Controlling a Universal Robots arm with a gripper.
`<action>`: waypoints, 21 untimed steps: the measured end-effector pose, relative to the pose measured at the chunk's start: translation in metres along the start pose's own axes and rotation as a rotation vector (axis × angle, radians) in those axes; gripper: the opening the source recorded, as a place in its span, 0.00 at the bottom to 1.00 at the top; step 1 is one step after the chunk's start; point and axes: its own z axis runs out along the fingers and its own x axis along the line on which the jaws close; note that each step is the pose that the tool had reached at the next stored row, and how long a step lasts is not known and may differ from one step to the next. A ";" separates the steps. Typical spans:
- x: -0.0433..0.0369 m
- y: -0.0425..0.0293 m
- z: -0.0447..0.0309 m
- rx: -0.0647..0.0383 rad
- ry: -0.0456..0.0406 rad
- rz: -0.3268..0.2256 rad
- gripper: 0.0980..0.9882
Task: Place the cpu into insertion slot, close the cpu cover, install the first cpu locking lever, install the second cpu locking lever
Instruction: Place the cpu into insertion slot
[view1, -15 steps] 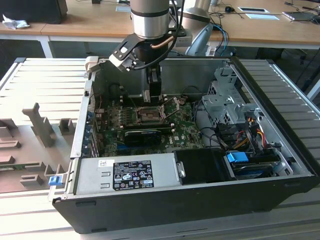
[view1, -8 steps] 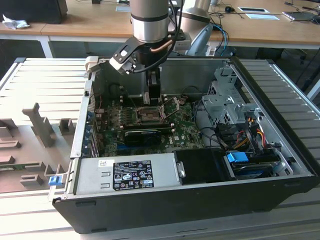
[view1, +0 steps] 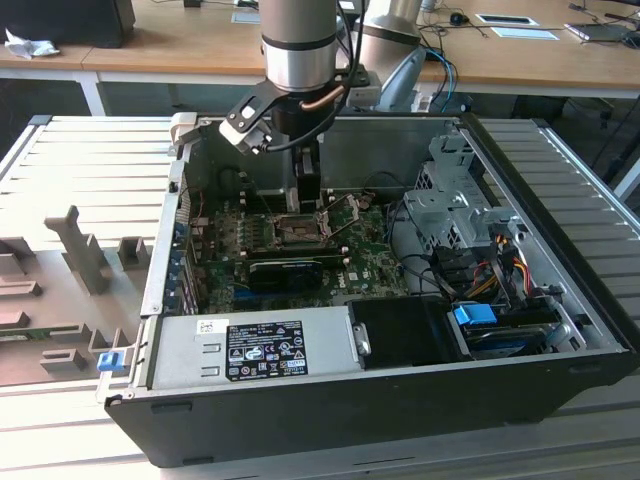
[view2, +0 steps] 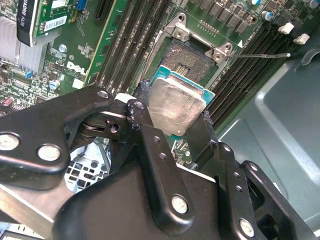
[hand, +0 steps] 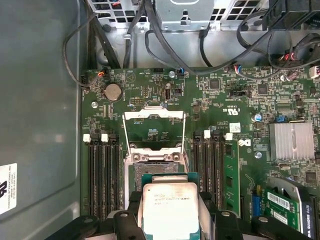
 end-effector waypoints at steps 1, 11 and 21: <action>0.0000 0.0000 0.0007 0.000 0.0000 0.000 0.49; 0.0004 -0.0005 0.0028 0.000 0.0002 0.001 0.49; 0.0009 -0.0009 0.0059 0.000 0.0002 0.003 0.49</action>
